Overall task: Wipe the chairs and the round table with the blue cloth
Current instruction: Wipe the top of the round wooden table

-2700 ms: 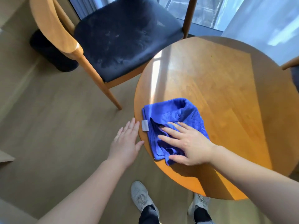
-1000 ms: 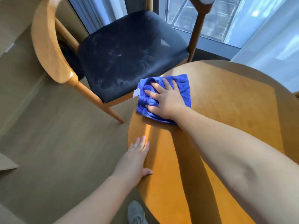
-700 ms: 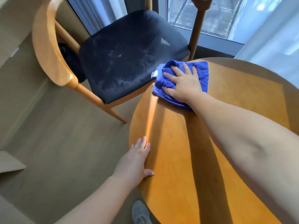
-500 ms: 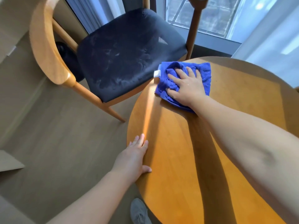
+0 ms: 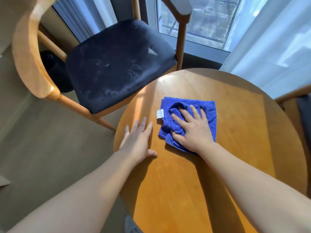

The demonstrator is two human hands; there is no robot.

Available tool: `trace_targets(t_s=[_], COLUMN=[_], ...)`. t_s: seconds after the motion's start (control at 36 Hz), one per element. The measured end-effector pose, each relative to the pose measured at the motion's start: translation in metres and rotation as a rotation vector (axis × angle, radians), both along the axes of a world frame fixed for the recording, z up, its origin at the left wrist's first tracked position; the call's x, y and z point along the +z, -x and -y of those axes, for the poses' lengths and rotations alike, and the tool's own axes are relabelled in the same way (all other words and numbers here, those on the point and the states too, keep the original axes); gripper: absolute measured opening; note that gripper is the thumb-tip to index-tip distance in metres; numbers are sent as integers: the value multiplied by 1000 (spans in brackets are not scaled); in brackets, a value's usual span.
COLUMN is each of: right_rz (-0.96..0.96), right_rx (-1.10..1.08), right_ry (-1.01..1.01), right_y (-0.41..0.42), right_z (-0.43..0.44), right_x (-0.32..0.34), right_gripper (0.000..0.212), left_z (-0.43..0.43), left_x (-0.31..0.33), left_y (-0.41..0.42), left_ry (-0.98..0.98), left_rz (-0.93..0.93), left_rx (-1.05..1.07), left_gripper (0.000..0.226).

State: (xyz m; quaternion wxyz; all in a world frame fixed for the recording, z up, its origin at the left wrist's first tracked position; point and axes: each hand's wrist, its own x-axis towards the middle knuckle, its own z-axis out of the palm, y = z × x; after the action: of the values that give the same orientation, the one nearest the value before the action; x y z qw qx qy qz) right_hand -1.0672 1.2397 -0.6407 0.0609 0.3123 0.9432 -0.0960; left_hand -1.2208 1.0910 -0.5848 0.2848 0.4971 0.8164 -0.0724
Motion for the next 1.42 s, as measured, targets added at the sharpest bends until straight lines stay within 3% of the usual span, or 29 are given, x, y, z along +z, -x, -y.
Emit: trace_targets(t_s=[0.31, 0.58, 0.86, 1.25, 1.42], right_rz=[-22, -32, -18, 53, -45], right_rx=[12, -69, -87, -194, -257], right_ry=[35, 0, -31, -11, 3], right_y=[21, 89, 97, -5, -74], right_z=[-15, -106, -133, -91, -50], right_x=[-1, -4, -4, 9, 9], right_gripper=[74, 72, 73, 74, 69], left_z=[-20, -27, -24, -26, -25], left_x=[-14, -22, -22, -14, -14], left_y=[10, 7, 7, 6, 6], left_ry=[109, 226, 196, 203, 190], left_rz=[47, 33, 54, 57, 39], left_rx=[90, 105, 131, 147, 148], left_gripper=[120, 120, 119, 116, 118])
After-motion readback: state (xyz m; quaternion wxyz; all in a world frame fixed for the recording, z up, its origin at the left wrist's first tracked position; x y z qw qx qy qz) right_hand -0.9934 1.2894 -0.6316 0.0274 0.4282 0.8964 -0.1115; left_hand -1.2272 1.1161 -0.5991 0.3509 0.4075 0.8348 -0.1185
